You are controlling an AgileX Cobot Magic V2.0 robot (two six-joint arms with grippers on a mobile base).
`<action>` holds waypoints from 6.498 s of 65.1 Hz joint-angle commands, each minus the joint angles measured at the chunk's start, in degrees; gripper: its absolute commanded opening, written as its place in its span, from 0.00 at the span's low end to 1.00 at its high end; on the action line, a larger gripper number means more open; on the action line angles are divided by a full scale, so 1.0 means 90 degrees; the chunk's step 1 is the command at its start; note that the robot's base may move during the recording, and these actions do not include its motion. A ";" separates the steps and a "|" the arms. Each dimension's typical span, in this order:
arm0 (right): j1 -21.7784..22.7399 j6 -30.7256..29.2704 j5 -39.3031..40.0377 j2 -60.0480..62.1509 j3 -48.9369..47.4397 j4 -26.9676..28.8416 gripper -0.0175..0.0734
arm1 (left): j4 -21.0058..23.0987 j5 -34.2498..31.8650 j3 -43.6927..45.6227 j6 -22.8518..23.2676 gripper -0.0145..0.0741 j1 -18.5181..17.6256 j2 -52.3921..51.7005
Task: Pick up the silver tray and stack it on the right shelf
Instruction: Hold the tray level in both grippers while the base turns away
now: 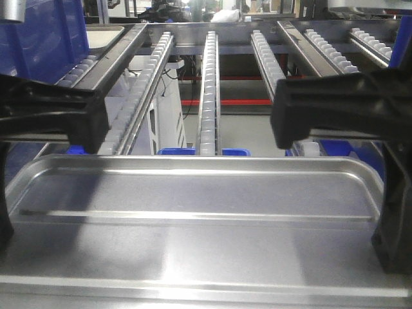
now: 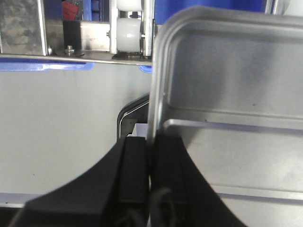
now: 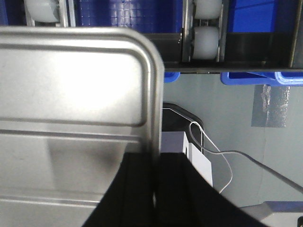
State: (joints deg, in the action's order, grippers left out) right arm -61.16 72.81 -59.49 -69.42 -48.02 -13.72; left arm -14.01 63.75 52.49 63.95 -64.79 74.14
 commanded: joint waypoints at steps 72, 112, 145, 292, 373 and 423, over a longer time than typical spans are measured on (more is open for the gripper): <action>-0.0021 -0.0010 0.0191 0.0154 -0.0177 -0.0148 0.26 | -0.0093 -0.0096 0.0173 0.0094 0.05 -0.0057 -0.0178; -0.0021 -0.0010 -0.0490 0.0154 -0.0177 -0.0148 0.26 | -0.0064 -0.0096 0.0173 0.0094 0.05 -0.0057 -0.0178; -0.0021 -0.0010 -0.1338 0.0154 -0.0177 -0.0148 0.26 | -0.0064 -0.0096 0.0173 0.0094 0.05 -0.0057 -0.0178; -0.0021 -0.0010 -0.1677 0.0154 -0.0177 -0.0148 0.26 | -0.0064 -0.0094 0.0173 0.0094 0.05 -0.0057 -0.0178; -0.0021 -0.0010 -0.1633 0.0154 -0.0177 -0.0155 0.26 | -0.0166 -0.0062 0.0173 0.0094 0.05 -0.0057 -0.0178; -0.0021 -0.0010 -0.1611 0.0154 -0.0177 -0.0174 0.26 | -0.0209 -0.0043 0.0173 0.0094 0.05 -0.0057 -0.0178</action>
State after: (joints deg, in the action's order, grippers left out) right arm -61.24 73.16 -66.06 -69.37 -48.25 -13.40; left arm -12.80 61.16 52.59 63.95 -65.26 73.99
